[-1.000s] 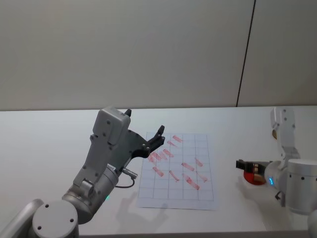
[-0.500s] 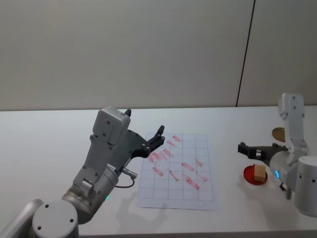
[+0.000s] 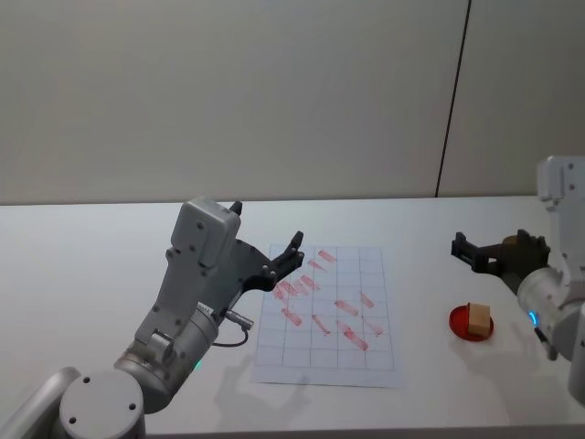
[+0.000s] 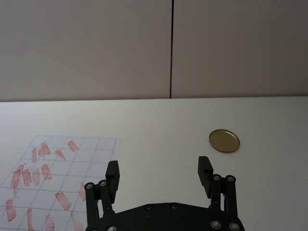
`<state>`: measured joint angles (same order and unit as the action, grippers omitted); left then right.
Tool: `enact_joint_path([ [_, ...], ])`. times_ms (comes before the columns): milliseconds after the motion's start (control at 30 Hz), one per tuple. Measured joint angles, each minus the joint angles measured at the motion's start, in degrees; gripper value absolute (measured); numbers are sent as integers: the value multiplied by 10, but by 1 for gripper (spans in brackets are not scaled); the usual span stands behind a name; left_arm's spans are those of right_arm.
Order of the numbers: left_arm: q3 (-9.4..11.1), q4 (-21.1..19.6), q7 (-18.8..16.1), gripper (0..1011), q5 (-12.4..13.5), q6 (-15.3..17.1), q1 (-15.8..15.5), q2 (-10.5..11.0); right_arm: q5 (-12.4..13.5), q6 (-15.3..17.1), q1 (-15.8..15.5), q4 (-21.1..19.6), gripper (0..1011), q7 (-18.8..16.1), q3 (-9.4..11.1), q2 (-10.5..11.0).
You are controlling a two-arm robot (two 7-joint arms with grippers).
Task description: Use the one hand to pick up the stamp and affix it onto the A4 paper.
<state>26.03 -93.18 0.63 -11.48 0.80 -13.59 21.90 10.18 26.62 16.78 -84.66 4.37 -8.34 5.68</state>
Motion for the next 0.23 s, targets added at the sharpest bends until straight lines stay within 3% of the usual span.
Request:
enact_joint_path([
  [233, 0, 0, 0, 993, 0, 0, 0, 0, -10, -20, -12, -19, 1001, -12, 1, 7],
])
